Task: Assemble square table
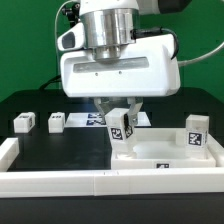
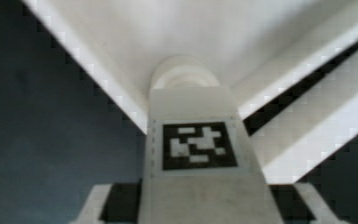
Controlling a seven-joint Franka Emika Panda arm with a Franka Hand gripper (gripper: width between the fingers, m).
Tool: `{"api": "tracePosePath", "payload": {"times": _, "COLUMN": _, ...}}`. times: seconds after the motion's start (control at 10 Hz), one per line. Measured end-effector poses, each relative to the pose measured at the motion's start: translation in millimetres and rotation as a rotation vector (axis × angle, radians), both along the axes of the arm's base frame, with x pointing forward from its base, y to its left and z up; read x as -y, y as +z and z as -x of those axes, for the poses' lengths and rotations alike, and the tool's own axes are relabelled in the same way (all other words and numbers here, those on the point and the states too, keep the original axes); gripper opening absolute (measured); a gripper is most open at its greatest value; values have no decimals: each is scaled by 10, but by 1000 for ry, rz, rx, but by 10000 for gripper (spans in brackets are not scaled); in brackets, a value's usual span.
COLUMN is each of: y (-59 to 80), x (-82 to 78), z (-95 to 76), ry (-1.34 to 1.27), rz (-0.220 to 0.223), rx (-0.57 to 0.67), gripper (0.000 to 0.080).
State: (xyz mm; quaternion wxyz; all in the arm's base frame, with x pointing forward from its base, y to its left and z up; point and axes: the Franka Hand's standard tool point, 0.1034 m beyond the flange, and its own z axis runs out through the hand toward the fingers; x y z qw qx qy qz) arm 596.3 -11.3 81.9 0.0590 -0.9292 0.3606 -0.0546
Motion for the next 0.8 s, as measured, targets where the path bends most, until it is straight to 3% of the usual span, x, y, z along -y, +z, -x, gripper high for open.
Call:
{"api": "tracePosePath", "payload": {"times": 0.6, "y": -37, "x": -266, "z": 4, "ry": -482, "rz": -104, "rx": -35, "gripper": 295}}
{"api": "tracePosePath", "payload": {"times": 0.8, "y": -40, "x": -285, "z": -2, "ry": -572, "rz": -124, "rx": -50, "gripper": 295}}
